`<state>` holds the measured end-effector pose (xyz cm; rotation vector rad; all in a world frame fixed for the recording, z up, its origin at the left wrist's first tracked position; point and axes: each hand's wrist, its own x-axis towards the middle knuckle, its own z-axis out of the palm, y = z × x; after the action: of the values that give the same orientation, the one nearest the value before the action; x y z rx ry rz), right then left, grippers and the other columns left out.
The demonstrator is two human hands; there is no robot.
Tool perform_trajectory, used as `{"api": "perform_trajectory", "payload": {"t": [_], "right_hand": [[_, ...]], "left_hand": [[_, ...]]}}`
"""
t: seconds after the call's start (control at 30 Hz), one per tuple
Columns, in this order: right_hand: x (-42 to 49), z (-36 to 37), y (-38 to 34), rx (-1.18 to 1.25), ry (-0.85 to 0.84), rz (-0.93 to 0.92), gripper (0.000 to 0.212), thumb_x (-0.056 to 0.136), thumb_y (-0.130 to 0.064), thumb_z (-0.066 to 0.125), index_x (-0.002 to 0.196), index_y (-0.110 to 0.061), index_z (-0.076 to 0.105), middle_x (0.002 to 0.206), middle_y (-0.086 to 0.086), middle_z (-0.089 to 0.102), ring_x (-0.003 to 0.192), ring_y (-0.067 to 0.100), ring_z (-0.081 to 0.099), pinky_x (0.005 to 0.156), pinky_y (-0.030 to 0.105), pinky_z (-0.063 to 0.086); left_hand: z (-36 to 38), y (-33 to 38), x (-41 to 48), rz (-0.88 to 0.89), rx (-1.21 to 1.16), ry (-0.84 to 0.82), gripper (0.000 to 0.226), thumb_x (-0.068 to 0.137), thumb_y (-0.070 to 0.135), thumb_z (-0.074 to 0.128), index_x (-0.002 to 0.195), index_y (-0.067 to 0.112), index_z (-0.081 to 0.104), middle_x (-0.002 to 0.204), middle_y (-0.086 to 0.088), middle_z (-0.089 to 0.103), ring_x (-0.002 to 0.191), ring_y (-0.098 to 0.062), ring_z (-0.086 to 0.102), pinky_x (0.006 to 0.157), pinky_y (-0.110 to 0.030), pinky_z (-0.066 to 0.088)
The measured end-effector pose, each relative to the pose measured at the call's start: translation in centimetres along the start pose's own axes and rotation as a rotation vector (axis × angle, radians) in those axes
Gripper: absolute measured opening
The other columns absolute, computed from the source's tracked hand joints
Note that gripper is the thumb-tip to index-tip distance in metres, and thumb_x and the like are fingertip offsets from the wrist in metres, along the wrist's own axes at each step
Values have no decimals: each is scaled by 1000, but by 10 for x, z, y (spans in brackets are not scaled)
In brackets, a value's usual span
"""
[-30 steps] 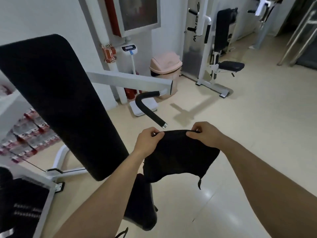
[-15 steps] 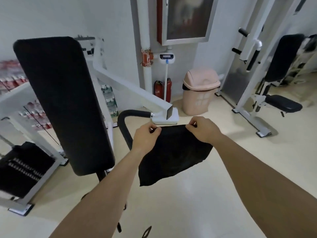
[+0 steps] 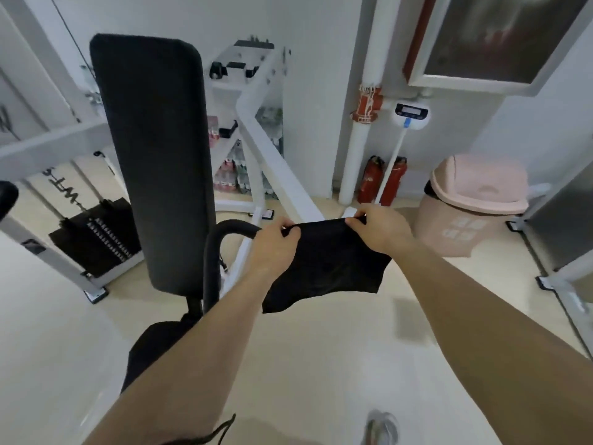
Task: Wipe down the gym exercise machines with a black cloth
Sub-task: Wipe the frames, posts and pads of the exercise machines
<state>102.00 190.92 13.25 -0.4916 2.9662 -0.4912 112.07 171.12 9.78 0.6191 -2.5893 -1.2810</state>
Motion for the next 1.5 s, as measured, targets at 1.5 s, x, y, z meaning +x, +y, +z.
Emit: {"api": "perform_trajectory", "payload": {"t": [1.5], "right_hand": [[186,108,-50,1198,-532,-3,36,106,-27,40,142,-31,46,105,-21,61,96,-7,59,72,3,45]], "left_hand": [[91,17,184,-439,-336,299,36,107,29,33,139,18,45,141,-8,53,125,-25,54,109,-46,41]]}}
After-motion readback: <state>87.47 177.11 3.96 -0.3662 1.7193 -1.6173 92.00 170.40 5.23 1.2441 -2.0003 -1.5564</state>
